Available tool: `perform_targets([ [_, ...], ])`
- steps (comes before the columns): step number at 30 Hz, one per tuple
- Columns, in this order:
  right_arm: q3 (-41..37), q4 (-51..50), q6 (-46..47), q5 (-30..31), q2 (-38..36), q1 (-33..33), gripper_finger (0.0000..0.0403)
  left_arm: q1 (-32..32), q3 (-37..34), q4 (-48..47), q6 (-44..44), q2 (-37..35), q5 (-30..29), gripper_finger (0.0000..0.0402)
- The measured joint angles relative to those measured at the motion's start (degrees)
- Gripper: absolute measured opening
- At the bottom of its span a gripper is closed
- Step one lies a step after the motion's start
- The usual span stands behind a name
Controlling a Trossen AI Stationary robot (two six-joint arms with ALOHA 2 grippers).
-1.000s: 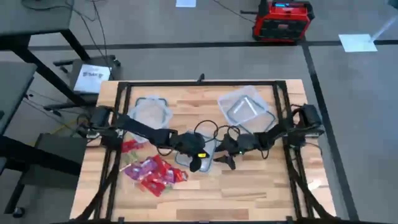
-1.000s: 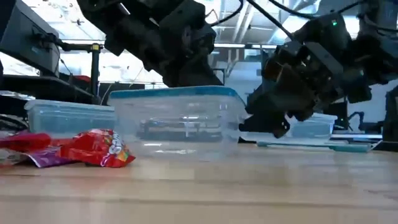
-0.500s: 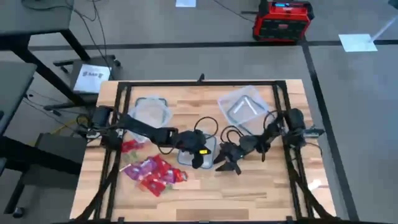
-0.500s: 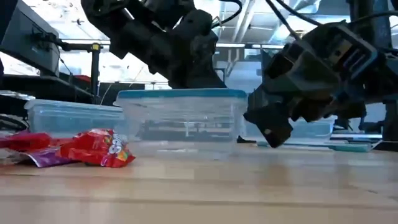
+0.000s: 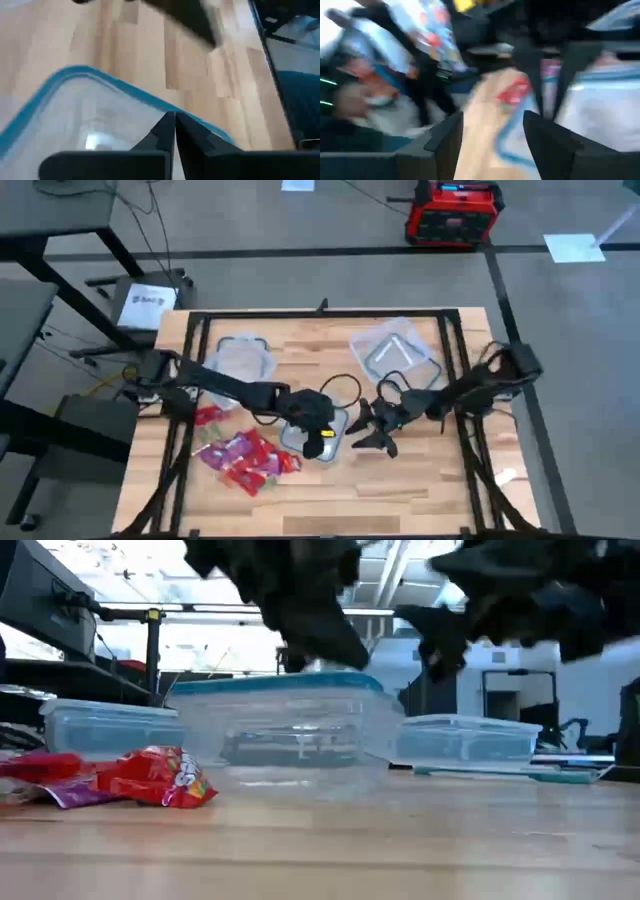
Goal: Sort candy
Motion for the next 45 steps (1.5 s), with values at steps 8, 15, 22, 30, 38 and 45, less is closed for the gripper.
perform_targets([
  [8, 18.63, -39.62, -8.31, 10.22, 5.43, -2.12, 0.0178, -10.19, -1.73, -16.99, -13.6, -2.03, -16.1, 0.0],
  [15, 21.23, -43.76, -4.95, 11.36, 8.55, -0.06, 0.0169, -10.55, -6.99, -17.26, -18.09, -2.41, -20.99, 0.0],
  [22, 20.99, -43.79, -2.58, 10.08, 7.12, 4.46, 0.0166, -6.19, -8.11, -17.38, -12.02, -2.34, -24.63, 0.0],
  [30, 21.16, -46.28, -6.92, 10.86, 0.48, 8.51, 0.0166, -3.1, -4.36, -16.79, -4.53, -2.11, -24.57, 0.0],
  [38, 17.84, -40.99, 5.83, 18.55, -5.29, 21.25, 0.0166, -3.64, -1.72, -9.49, 0.63, -2.02, -18.93, 0.0],
  [45, 8.12, -16.22, 11.2, 23.91, 3.47, 23.63, 0.0174, -0.99, -3.09, -2.2, 1.62, -1.86, -16.03, 0.0],
])
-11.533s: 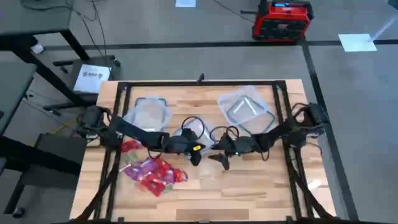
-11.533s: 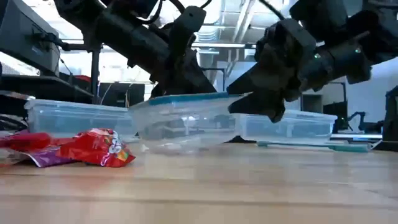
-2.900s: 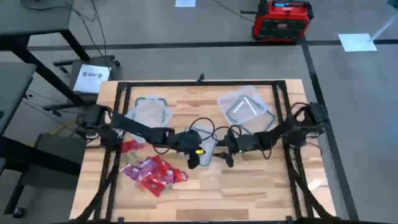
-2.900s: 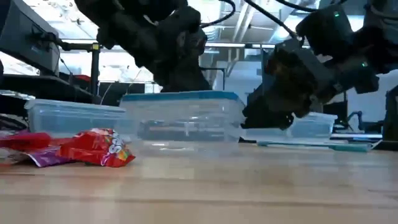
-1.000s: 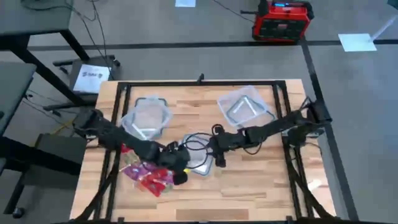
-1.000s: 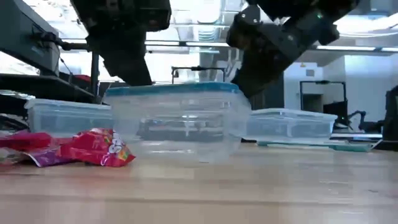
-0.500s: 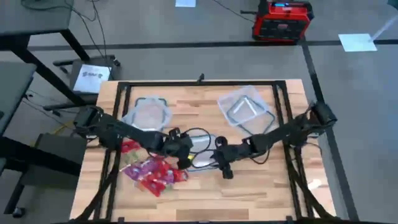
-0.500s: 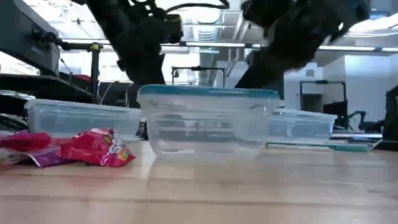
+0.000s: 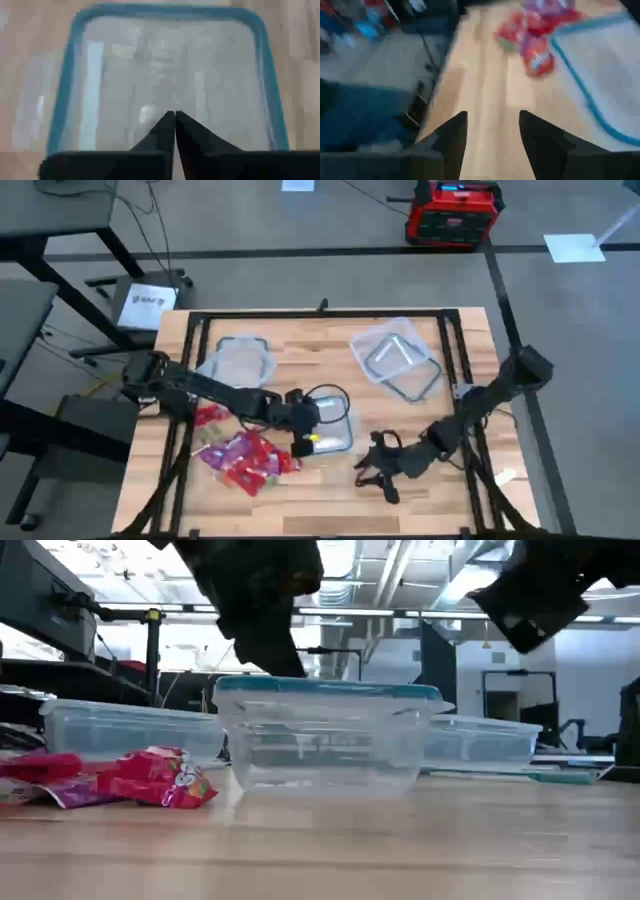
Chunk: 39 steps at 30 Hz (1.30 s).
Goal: Sort candy
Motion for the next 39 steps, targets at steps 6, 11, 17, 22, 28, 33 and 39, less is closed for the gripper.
perform_targets([
  [6, -3.53, 1.04, 12.26, 0.01, 6.63, -3.45, 0.0212, 1.6, -0.04, 1.1, 0.38, -0.04, 1.66, 0.0],
  [11, -3.57, 6.76, 13.49, -0.14, 11.45, -5.89, 0.0237, 1.73, -0.04, 4.21, 0.72, -0.02, 2.11, 0.0],
  [17, -3.53, 10.21, 13.48, -3.93, 12.1, -8.28, 0.024, 1.73, 0.04, 6.07, -6.9, 3.63, 3.72, 0.0],
  [22, -3.55, 10.3, 12.08, -5.17, 12.04, -9.11, 0.024, 1.48, 0.27, 6.07, -8.61, 8.57, 5.48, 0.0],
  [28, -3.58, 10.48, 13.43, -6.76, 12.05, -10.34, 0.024, 1.49, 0.35, 8.7, -9.71, 11.53, 5.77, 0.0],
  [33, -3.56, 10.97, 20.09, -7.04, 12.05, -10.3, 0.024, 1.49, 0.25, 9.12, -10.28, 11.38, 6.34, 0.0],
  [39, -3.49, 10.57, 25.39, -6.81, 11.98, -10.21, 0.024, 1.12, 0.63, 9.59, -14.13, 11.41, 8.36, 0.0],
])
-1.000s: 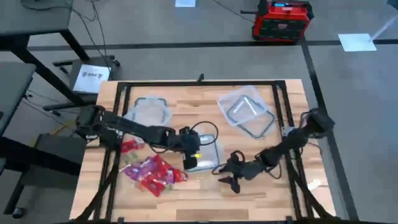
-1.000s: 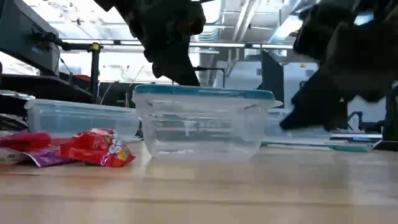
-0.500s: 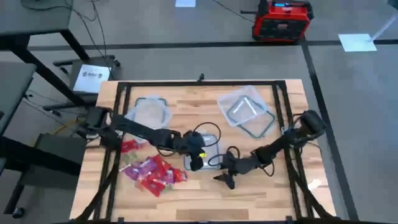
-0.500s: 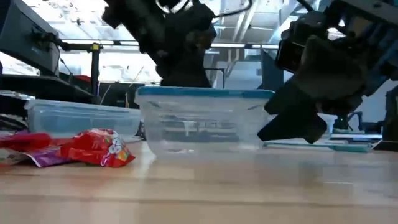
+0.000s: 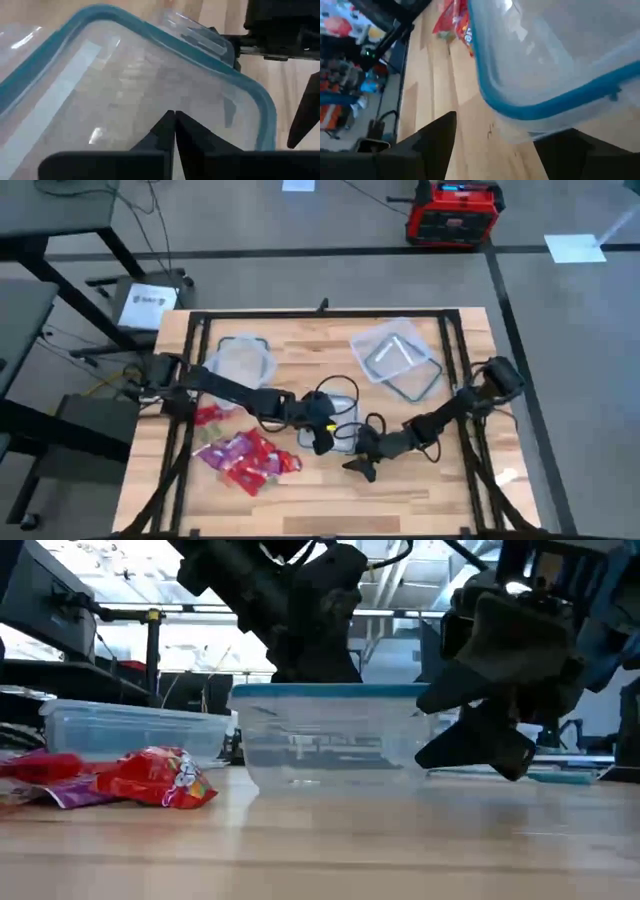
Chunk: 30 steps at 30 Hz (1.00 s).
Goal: Sort candy
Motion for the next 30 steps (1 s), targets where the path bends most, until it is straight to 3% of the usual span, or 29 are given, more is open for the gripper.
perform_targets([
  [5, 0.0, -1.03, 0.59, -4.13, -0.48, -0.75, 0.024, -0.13, 2.29, -1.33, -0.43, 0.08, 8.51, 0.0],
  [8, 0.0, -3.52, 0.09, -4.13, -1.32, -0.83, 0.024, -0.3, 3.93, -4.93, 2.98, -0.58, 9.24, 0.0],
  [18, -0.11, -9.4, -5.99, -2.95, -6.61, 0.21, 0.024, -0.04, 9.85, -15.21, 11.31, -3.47, 0.11, 0.0],
  [24, -0.11, -6.27, -10.98, -2.78, -6.88, 3.38, 0.024, -2.01, 10.35, -16.84, 8.28, -5.12, -0.78, 0.0],
  [30, -0.11, -3.47, -14.36, -0.6, -1.62, 1.64, 0.024, -4.43, 6.45, -16.9, 4.9, -5.01, -6.5, 0.0],
])
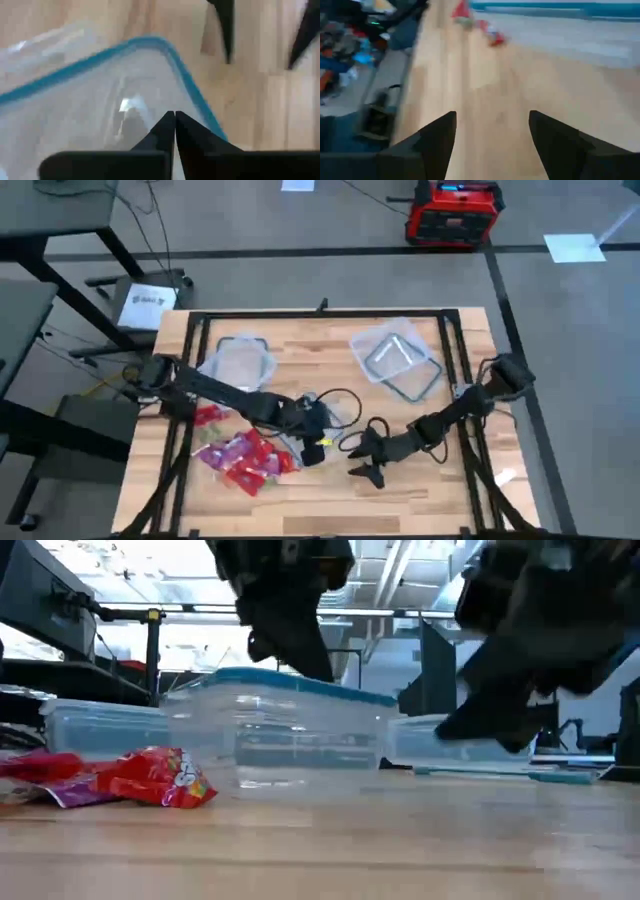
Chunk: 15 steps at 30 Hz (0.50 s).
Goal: Sort candy
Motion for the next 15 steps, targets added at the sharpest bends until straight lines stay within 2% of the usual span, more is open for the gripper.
perform_targets([
  [3, -0.02, 2.47, -2.25, -0.38, 2.75, -1.71, 0.024, -0.7, -3.27, 1.93, -1.16, -0.2, -3.34, 0.0],
  [5, -0.02, 5.8, -5.54, -3.02, 4.3, -3.34, 0.024, -2.15, -5.11, 4.96, -0.9, -0.19, -9.9, 0.0],
  [7, 0.0, 9.24, -8.17, -4.84, 5.58, -5.09, 0.024, -3.2, -6.72, 7.61, -1.0, -0.19, -13.45, 0.0],
  [15, -1.81, 12.39, -16.53, -6.07, 5.34, -10.8, 0.024, -3.56, -11.69, 12.11, -1.99, -0.42, -14.01, 0.0],
])
